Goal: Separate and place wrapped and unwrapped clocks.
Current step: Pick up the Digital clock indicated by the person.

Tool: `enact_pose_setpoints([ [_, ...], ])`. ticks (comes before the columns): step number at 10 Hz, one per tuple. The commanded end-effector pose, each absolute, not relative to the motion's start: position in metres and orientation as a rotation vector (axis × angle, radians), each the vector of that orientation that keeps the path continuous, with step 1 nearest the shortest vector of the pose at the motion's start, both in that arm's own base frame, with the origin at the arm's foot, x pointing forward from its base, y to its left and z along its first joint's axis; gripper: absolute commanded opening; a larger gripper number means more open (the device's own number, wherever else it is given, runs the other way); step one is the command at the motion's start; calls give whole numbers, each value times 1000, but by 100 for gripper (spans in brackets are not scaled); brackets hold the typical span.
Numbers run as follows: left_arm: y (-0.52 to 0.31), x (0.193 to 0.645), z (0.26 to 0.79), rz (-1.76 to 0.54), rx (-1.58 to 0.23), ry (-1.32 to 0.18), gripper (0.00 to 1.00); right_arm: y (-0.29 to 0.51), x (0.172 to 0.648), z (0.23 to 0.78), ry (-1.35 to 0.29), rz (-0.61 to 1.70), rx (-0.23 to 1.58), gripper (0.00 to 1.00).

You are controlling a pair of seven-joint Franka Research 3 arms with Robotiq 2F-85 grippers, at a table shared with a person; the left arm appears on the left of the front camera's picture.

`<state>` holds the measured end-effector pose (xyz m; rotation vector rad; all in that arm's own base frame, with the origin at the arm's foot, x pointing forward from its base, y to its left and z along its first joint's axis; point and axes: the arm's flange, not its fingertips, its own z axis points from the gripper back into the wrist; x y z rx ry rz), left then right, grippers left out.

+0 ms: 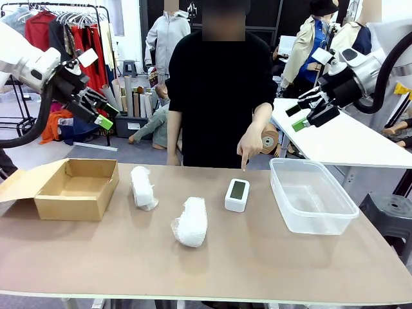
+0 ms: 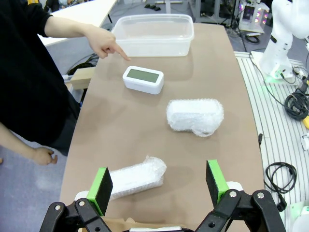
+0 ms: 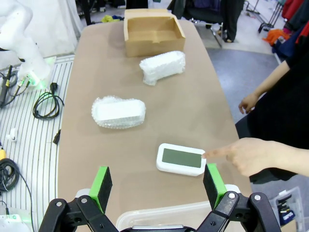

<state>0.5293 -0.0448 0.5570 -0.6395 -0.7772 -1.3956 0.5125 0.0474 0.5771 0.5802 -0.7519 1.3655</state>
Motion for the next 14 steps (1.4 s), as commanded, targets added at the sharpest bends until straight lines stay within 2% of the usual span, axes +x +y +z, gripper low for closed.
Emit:
enact_pose_setpoints([
  [1, -44, 529, 559, -1395, -637, -782, 100, 47, 513, 578, -752, 1365, 579, 100],
  [14, -44, 529, 559, -1395, -637, -782, 100, 47, 513, 577, -752, 1366, 580, 100],
])
